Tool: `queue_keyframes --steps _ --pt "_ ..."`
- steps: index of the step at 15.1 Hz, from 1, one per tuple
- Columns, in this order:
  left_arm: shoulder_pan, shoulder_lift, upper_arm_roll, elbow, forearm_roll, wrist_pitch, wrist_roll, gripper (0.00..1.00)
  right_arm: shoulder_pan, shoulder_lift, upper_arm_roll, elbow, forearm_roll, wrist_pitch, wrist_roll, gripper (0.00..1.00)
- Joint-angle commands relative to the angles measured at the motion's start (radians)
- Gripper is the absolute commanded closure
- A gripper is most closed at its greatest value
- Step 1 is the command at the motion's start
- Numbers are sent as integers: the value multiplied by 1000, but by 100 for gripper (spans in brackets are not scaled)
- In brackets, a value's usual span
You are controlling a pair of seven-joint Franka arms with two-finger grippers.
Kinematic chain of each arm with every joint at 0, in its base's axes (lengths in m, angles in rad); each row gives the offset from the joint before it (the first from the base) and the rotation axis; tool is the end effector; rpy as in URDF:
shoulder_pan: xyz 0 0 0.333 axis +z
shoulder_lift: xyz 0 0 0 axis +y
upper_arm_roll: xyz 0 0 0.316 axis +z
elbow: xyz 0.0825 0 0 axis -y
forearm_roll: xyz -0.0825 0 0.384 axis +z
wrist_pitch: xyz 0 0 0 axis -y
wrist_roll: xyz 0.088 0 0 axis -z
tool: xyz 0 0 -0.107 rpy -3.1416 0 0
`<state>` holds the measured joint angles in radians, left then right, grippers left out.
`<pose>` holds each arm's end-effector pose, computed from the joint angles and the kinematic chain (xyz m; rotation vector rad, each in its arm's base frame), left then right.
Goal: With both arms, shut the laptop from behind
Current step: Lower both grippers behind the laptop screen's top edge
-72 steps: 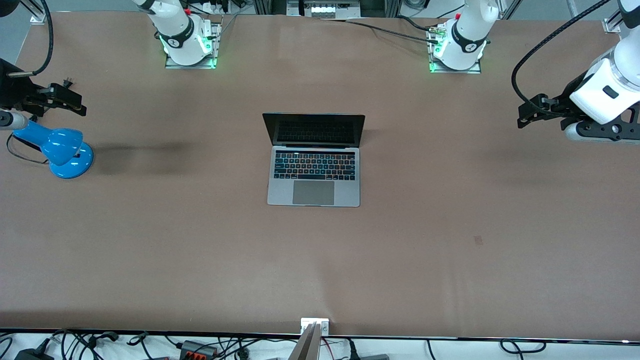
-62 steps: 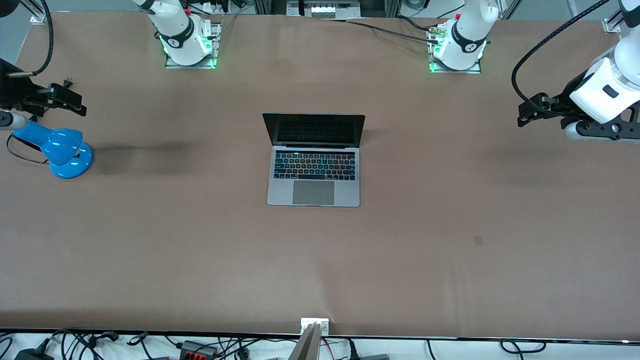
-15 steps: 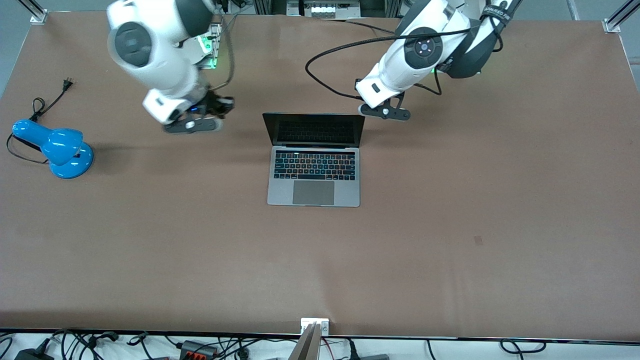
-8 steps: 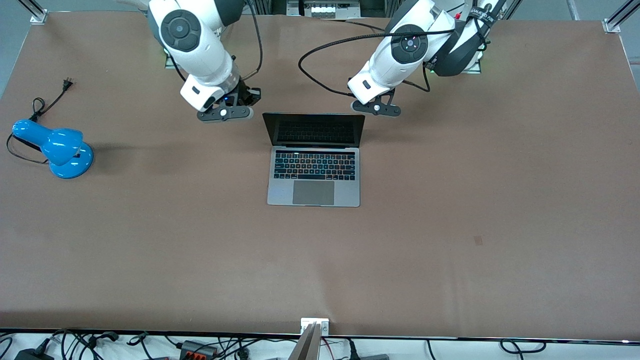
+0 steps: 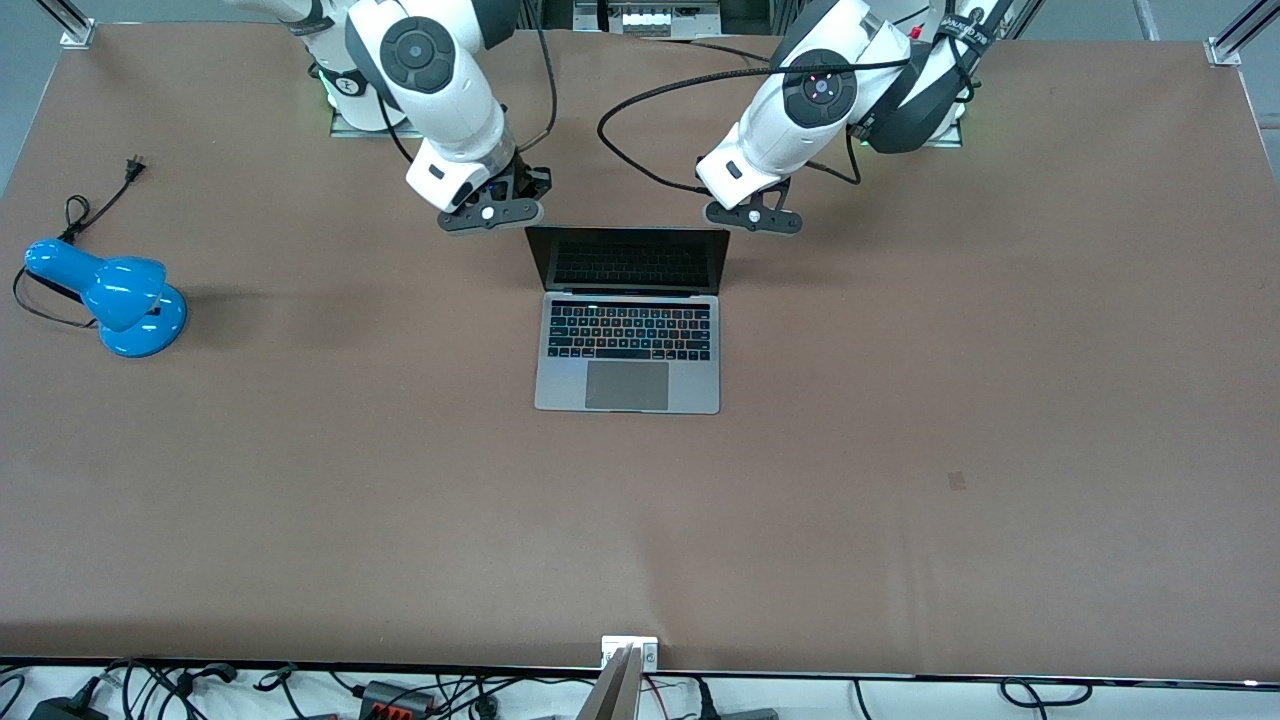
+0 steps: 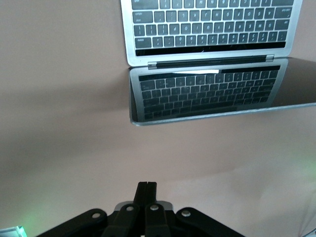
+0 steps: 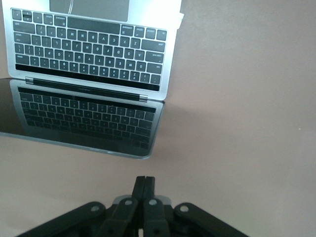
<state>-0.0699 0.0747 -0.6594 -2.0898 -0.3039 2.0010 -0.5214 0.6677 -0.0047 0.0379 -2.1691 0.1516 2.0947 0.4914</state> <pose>0.3931 -0.3713 0.3871 2.9414 -0.0903 -0.4518 0.3957 0.3468 0.3906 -3.0615 -0.2049 0.1994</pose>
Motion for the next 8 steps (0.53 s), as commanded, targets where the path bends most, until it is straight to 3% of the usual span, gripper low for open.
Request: queue_keyframes --steps 1,8 --pt "9 2 -9 -18 -21 51 4 100 38 11 -7 -18 17 50 10 100" --pt "5 46 -9 -18 -8 136 20 100 55 89 -7 -12 16 205 45 100"
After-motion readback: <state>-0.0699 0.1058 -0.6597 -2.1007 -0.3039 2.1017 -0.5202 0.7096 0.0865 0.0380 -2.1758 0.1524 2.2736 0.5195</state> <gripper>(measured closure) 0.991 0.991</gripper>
